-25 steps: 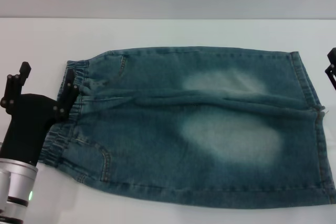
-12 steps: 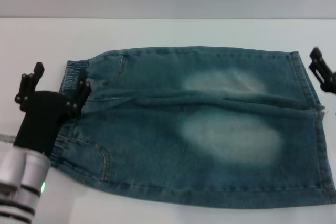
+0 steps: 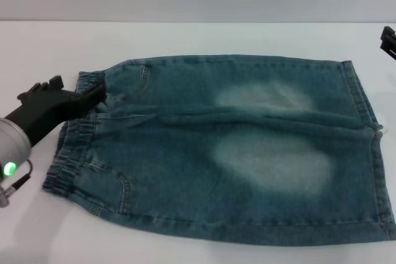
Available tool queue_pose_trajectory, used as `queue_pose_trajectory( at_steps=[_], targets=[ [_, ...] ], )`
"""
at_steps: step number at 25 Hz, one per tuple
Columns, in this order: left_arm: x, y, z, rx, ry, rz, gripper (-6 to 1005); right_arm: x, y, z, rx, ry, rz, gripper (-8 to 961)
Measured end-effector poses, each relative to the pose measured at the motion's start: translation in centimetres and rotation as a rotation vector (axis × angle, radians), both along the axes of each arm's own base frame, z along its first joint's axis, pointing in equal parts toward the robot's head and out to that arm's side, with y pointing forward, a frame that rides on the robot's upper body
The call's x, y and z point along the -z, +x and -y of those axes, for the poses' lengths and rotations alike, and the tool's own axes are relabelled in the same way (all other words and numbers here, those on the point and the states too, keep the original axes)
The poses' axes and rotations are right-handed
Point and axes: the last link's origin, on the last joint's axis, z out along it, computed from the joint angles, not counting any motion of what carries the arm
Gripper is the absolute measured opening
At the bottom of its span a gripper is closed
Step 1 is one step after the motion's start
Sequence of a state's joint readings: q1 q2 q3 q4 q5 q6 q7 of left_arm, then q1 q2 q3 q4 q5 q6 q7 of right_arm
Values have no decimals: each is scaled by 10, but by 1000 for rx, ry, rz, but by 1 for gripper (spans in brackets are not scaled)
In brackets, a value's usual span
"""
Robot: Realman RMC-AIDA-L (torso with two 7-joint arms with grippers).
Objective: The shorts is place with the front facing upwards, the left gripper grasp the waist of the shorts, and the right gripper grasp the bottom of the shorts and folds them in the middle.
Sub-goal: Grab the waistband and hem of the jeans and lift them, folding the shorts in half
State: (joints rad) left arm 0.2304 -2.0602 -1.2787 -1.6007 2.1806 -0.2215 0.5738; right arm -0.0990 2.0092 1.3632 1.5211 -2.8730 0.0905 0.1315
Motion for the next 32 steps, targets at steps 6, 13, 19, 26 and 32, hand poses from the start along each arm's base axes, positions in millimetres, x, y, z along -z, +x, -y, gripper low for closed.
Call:
queue_pose_trajectory(
  at_steps=[6,13,19,26,32],
  targets=[
    [-24,-8,-6,-86,-155,77,773,-11,-27,-4,63,-96,19,727],
    [-35,-18,-1,-136,-180,85,764,-8,-62,-1,107,-297,45,727],
    [-38,-27,2,-175,-201,83,764,-5,-61,8,149,-374,18,726],
    [-34,-40,16,-306,-326,-31,764,-21,-59,35,229,-397,10,726],
    [-33,-43,20,-418,-423,-139,765,-20,-41,47,309,-418,22,726]
  ],
)
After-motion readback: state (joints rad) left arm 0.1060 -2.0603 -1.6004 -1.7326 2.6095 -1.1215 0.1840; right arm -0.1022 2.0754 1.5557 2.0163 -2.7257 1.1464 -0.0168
